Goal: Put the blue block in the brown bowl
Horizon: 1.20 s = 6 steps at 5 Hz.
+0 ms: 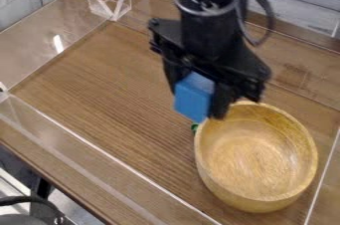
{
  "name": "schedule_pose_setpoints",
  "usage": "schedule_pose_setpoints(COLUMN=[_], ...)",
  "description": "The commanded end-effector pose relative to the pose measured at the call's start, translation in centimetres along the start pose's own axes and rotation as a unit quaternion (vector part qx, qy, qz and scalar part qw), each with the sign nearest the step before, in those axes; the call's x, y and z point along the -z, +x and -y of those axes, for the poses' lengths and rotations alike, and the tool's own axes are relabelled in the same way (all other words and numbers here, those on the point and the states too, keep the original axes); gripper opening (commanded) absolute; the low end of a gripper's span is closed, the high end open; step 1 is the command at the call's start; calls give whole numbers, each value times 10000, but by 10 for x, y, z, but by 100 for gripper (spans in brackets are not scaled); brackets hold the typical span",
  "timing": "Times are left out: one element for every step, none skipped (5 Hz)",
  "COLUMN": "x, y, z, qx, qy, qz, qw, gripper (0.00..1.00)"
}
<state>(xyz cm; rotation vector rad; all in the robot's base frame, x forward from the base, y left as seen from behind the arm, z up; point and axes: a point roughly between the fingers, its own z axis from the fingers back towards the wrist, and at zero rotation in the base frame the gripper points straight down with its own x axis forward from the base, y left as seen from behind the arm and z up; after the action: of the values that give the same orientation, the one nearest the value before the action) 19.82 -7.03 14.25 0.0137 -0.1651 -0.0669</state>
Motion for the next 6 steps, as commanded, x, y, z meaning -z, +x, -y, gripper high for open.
schedule_pose_setpoints(x=[-11, -7, -2, 11, 14, 18], y=[12, 13, 14, 12, 10, 8], z=[22, 41, 59, 61, 61, 61], qx=[-64, -97, -112, -148, -155, -173], qy=[-65, -42, -34, -118, -126, -143], qz=[339, 399, 450, 535, 506, 478], qw=[9994, 9991, 9989, 9984, 9985, 9986], gripper=[0, 0, 0, 0, 0, 0])
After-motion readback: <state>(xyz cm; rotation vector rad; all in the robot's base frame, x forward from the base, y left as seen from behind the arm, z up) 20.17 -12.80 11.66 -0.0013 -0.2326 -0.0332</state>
